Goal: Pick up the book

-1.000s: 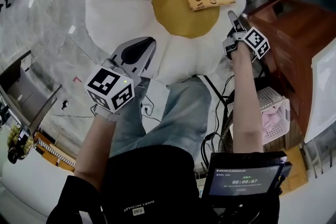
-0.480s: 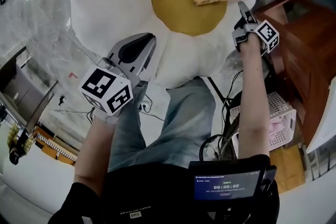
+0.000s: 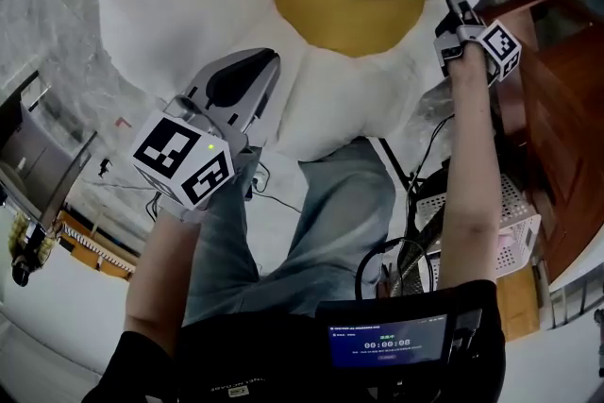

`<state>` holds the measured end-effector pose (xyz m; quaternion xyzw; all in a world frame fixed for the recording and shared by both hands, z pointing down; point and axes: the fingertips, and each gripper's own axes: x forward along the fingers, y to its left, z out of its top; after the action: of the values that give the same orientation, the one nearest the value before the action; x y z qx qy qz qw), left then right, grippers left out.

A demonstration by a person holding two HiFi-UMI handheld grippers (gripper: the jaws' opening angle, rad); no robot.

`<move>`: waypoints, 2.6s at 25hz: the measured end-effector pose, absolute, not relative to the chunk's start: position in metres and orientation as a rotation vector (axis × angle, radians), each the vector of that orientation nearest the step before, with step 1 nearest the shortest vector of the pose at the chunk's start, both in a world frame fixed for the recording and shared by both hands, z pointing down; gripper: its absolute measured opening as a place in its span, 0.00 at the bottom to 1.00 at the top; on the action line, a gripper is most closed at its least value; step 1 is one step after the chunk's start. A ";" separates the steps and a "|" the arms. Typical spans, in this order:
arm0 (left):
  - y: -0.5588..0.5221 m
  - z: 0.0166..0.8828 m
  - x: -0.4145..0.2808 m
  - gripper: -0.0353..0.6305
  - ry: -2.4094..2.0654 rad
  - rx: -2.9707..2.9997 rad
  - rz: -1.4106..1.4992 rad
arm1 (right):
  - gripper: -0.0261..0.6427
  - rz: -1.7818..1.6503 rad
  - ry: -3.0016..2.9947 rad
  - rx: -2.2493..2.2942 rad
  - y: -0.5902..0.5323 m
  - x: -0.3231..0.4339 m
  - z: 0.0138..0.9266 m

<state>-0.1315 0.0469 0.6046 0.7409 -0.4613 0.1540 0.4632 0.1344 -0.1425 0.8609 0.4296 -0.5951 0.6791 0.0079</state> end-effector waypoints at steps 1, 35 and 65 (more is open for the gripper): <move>0.047 0.608 -0.131 0.08 -1.134 1.819 0.377 | 0.42 2.135 -1.858 1.342 -0.144 0.134 0.865; 0.057 0.646 -0.130 0.08 -1.154 1.751 0.384 | 0.42 2.442 -1.928 1.481 -0.169 0.142 0.900; 0.065 0.647 -0.121 0.08 -1.159 1.740 0.342 | 0.41 2.368 -2.167 1.217 -0.183 0.119 0.871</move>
<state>-0.1211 0.0654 0.6470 0.7162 -0.4771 0.1407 0.4896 0.1191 -0.1826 0.8709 0.3508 -0.6245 0.6825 -0.1453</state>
